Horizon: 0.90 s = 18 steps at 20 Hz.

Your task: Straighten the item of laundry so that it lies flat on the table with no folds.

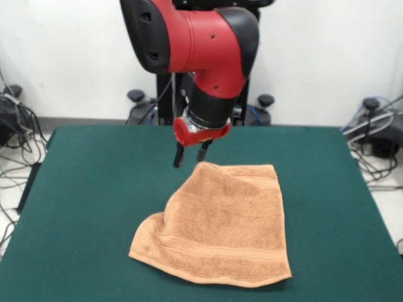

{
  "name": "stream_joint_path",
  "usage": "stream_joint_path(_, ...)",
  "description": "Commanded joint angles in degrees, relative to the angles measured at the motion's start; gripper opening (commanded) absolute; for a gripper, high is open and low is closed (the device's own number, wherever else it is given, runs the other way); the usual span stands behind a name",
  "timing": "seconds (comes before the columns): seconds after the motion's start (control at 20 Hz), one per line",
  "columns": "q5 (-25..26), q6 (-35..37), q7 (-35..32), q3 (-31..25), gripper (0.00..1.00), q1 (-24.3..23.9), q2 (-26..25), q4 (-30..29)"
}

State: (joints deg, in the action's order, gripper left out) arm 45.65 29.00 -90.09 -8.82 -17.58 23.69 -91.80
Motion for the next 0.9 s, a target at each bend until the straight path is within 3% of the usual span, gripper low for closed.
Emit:
stream_joint_path(0.05,1.2,1.5,2.4,-3.8,1.00,1.6,-3.3,0.3)
stream_joint_path(0.25,2.5,0.3,1.1,-2.1,1.00,2.1,-3.3,0.2)
stream_joint_path(0.65,5.2,-0.6,-1.4,1.2,1.00,5.1,-7.0,5.2)
stream_joint_path(0.9,5.1,-1.0,-1.1,0.6,1.00,5.0,-7.4,5.4)
